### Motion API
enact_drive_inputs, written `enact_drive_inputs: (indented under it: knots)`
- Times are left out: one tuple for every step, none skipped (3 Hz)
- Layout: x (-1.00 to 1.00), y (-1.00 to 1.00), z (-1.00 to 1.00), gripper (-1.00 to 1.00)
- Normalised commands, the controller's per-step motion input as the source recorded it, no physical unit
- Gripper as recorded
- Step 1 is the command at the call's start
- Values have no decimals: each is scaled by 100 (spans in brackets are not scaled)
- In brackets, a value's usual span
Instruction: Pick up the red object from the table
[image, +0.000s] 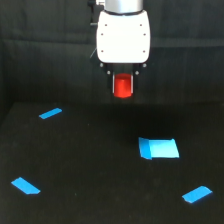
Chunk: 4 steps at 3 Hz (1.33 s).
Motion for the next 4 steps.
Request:
enact_drive_inputs:
  knots:
    - [2, -7, 24, -61]
    - [7, -9, 11, -71]
    - [5, -5, 12, -57]
    - [0, -11, 23, -64]
